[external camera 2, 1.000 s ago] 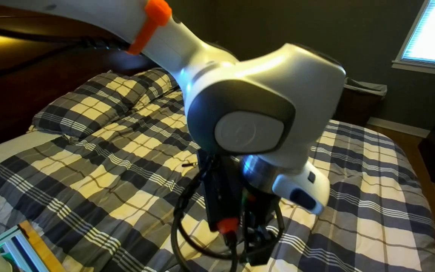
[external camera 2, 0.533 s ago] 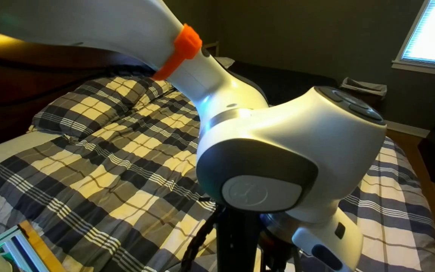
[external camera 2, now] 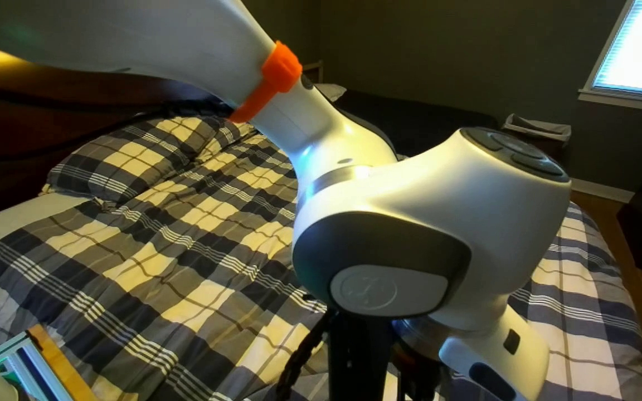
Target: Move the right end of the blanket to the left, then move the hanger to the left
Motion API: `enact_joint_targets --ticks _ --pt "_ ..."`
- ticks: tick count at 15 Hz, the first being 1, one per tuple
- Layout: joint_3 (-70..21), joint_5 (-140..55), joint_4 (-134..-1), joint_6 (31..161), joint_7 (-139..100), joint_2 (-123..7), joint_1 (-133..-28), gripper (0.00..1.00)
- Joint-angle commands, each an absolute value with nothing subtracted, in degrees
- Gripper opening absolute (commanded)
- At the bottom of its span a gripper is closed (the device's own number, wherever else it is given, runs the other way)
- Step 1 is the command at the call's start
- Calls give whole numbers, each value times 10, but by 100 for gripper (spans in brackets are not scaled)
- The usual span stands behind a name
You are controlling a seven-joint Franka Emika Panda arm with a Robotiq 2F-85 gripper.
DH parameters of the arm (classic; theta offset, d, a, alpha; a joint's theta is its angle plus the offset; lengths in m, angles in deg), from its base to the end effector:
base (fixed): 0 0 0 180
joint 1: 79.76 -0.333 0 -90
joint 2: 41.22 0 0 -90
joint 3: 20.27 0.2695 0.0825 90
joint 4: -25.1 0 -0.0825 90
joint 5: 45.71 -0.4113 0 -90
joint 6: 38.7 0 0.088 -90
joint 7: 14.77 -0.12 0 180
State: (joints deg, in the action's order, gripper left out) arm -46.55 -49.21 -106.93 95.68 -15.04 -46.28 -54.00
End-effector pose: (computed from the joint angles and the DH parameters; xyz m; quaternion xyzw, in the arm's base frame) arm 0.3244 -0.4186 0.2299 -0.8878 0.4598 0.0160 0.0098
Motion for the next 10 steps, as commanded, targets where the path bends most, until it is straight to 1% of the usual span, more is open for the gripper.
enact_joint_targets --ticks 1,5,10 --pt "-472 -508 -1051 1034 -186 -534 -526 100" --pt "-476 -532 -1029 1085 -228 -611 -505 100" --pt "-479 -553 -969 1087 -265 -695 -475 100"
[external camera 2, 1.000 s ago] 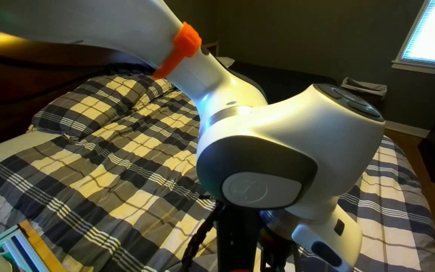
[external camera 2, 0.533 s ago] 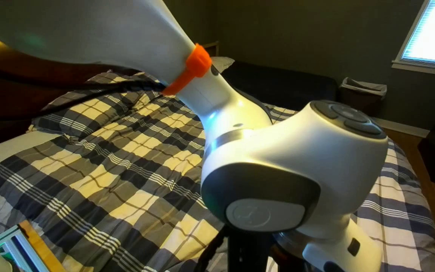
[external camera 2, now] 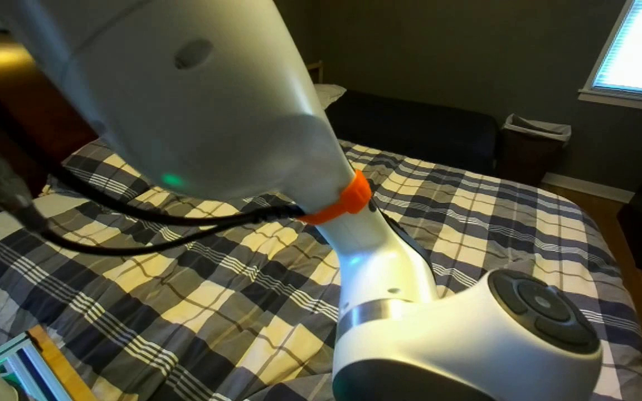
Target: Move the right end of the blanket to the left, then move the hanger to the left
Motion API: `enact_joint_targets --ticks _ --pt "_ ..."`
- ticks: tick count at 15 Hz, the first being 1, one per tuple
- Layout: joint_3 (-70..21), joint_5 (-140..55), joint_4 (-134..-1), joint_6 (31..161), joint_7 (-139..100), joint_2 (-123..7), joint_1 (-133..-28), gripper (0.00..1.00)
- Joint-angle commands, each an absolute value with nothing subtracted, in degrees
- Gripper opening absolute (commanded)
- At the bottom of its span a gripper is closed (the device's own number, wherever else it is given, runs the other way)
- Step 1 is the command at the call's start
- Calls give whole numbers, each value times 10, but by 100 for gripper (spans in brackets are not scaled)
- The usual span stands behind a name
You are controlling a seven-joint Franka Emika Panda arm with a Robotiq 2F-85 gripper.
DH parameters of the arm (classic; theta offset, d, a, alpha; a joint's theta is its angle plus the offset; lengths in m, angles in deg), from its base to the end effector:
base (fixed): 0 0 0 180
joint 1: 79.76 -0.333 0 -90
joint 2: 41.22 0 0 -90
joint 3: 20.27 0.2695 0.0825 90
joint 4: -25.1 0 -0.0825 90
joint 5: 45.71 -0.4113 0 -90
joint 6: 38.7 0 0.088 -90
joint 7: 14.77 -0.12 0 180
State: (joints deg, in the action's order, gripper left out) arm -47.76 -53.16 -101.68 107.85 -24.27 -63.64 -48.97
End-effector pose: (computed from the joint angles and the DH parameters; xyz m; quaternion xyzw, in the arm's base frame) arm 0.2750 -0.4790 0.1410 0.8068 -0.5885 -0.0192 0.0491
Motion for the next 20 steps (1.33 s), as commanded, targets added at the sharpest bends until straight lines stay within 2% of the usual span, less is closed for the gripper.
enact_joint_targets --ticks 1,9,18,19,20 --pt "-480 -554 -957 1092 -274 -709 -470 100" --pt "-454 -592 -862 1148 -295 -799 -408 100" --pt "-388 -644 -771 1139 -299 -870 -353 100" --pt "-388 -642 -761 1134 -300 -877 -354 75" --pt "-387 -641 -755 1134 -302 -884 -353 74"
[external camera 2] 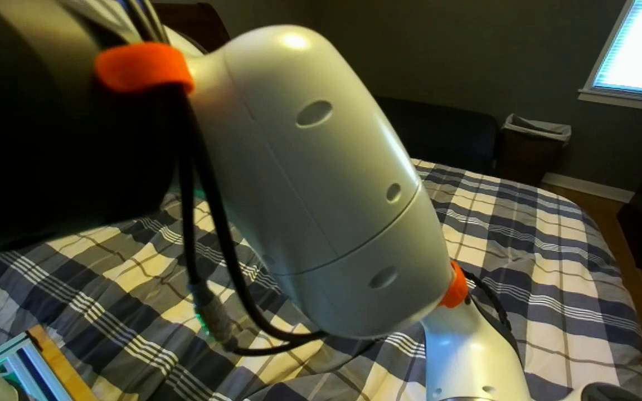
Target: Move the right end of the blanket to the left, then move the hanger to the left
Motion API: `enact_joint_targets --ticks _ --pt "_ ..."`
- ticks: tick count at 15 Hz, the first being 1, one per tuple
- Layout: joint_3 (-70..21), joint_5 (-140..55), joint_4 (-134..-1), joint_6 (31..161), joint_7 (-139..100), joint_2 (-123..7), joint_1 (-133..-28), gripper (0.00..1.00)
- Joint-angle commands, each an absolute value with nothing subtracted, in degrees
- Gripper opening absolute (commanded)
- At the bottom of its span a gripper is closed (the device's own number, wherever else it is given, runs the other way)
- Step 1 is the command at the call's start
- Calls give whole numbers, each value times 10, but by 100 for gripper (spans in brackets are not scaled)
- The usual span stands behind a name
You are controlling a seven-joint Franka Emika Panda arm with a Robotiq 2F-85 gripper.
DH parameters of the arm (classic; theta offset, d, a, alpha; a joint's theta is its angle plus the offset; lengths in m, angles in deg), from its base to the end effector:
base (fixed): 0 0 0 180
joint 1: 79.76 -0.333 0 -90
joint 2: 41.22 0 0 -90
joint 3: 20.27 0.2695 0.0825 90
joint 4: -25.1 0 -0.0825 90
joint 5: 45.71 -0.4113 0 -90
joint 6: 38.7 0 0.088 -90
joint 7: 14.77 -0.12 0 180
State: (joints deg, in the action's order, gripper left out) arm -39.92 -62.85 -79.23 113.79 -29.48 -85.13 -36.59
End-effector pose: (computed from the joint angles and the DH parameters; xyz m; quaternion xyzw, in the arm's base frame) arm 0.2839 -0.5743 0.0778 0.7273 -0.6819 0.0467 0.0622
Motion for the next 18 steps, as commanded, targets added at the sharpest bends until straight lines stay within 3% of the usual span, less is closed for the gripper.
enact_joint_targets --ticks 1,9,11,18 --pt "-388 -637 -750 1129 -304 -889 -354 68" --pt "-377 -639 -725 1116 -295 -913 -346 4" --pt "-359 -645 -728 1105 -279 -901 -334 0" --pt "-293 -677 -756 1061 -205 -839 -288 0"
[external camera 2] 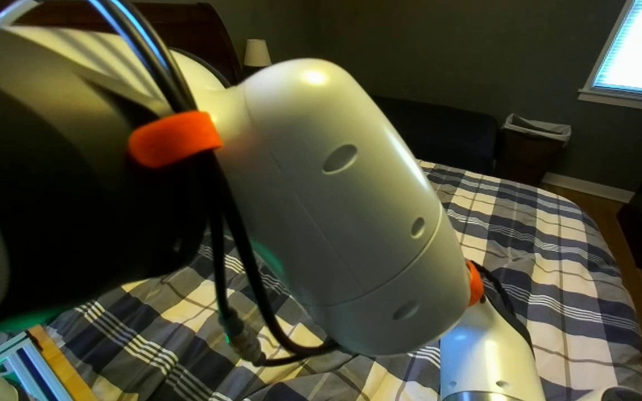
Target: Move the right end of the blanket to the left, then move the hanger to the left
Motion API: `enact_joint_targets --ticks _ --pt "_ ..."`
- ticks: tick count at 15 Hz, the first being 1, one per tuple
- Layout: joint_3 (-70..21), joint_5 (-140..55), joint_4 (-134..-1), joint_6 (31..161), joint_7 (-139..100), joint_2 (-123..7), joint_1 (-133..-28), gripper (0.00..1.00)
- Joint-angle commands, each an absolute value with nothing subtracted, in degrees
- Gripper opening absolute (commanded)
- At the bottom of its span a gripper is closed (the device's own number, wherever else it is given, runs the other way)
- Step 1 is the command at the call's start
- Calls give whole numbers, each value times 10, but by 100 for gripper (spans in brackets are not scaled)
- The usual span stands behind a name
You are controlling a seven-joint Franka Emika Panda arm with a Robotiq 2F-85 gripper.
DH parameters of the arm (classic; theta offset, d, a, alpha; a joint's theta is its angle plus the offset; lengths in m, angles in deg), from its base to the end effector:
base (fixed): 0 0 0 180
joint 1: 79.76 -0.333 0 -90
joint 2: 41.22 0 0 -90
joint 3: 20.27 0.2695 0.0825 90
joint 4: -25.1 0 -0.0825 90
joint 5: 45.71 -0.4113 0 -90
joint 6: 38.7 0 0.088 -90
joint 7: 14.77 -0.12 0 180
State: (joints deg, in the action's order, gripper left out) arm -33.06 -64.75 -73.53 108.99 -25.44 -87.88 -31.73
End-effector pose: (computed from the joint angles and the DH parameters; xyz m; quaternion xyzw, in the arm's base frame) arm 0.3157 -0.5709 0.0626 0.7481 -0.6624 0.0396 0.0036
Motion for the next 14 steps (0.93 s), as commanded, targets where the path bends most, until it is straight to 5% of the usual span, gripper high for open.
enact_joint_targets --ticks 1,14 --pt "-283 -684 -764 1055 -188 -824 -282 0" --pt "-205 -777 -827 819 32 -654 -307 0"
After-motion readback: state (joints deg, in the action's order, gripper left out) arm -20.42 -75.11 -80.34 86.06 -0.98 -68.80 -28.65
